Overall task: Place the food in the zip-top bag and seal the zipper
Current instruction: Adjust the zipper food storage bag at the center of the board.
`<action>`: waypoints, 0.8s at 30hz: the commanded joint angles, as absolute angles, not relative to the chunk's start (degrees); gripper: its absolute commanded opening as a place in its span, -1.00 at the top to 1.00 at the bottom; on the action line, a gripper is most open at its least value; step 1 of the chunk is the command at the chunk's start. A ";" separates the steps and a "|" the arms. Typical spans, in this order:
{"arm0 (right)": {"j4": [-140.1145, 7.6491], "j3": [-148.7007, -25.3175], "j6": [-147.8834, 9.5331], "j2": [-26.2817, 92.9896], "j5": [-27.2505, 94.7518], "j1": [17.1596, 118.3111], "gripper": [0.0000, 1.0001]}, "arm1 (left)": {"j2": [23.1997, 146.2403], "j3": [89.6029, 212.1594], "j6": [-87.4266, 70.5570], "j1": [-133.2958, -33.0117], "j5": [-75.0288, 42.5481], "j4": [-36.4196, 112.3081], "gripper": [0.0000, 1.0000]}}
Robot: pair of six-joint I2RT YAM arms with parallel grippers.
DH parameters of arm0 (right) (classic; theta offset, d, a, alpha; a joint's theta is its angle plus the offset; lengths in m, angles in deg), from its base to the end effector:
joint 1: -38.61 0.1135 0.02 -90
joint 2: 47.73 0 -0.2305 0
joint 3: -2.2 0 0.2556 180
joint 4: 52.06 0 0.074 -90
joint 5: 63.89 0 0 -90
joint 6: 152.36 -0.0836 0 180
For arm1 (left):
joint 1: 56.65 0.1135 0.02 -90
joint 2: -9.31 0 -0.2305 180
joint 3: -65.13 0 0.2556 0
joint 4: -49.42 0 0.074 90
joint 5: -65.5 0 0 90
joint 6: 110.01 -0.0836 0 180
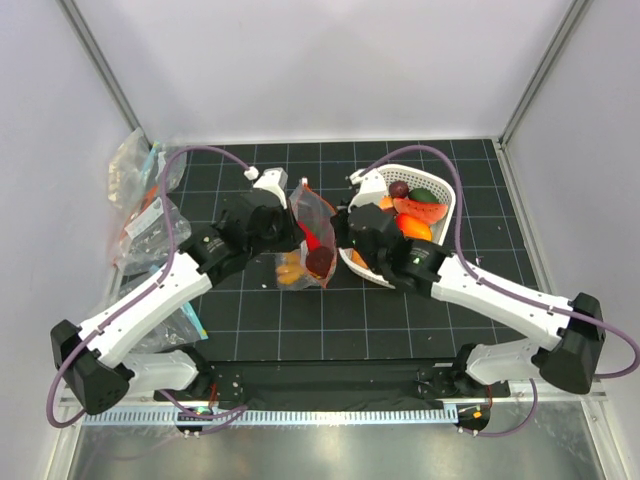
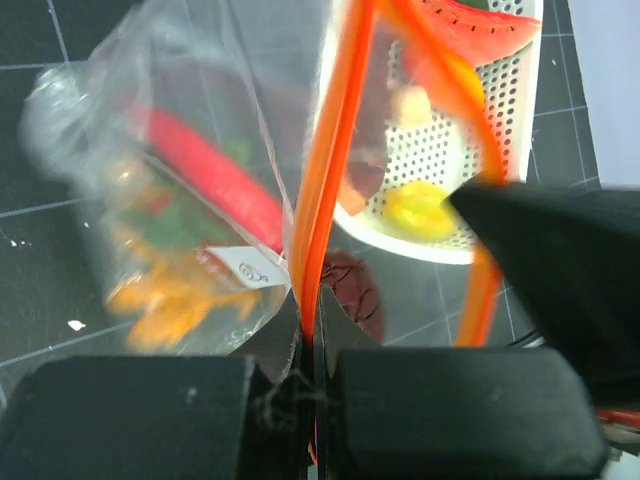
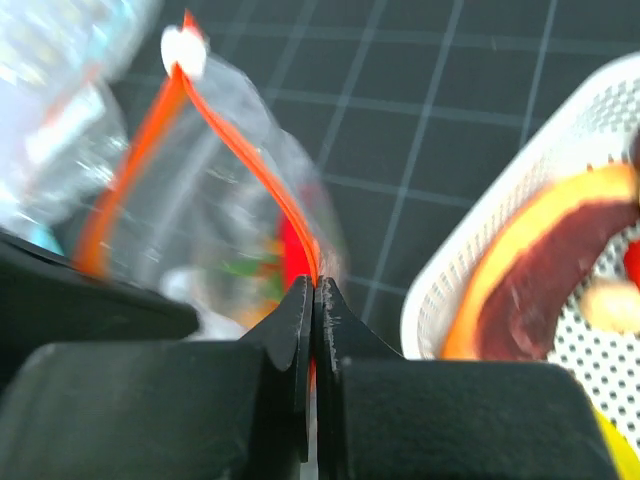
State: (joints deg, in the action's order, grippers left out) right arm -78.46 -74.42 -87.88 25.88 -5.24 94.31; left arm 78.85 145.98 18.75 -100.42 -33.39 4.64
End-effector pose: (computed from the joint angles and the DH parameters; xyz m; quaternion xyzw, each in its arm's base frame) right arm 0.2296 0.2594 0.2903 -0.0662 0.8156 0.1727 0.5483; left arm 0.2405 -0.2125 0.2932 0.0017 0.8789 -0.2601 0.3999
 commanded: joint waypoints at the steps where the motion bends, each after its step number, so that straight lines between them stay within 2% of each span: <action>1: -75.76 -78.87 -83.73 23.12 -5.01 94.33 0.98 | 77.17 147.44 18.57 -100.69 -32.32 1.92 0.99; 13: -75.04 -76.24 -80.73 25.50 -5.97 94.33 0.98 | 75.67 161.59 16.99 -100.86 -51.56 -15.48 1.00; 21: -72.14 -71.50 -79.68 23.37 -5.36 94.16 0.98 | 82.60 154.83 16.55 -100.95 -48.49 -6.79 0.99; 23: -71.62 -70.97 -80.46 25.65 -3.26 93.11 0.85 | 84.10 154.91 15.76 -100.95 -50.76 -6.87 1.00; 24: -71.00 -70.44 -81.34 26.27 -2.64 92.75 0.85 | 84.63 154.74 15.84 -101.04 -51.91 -6.79 1.00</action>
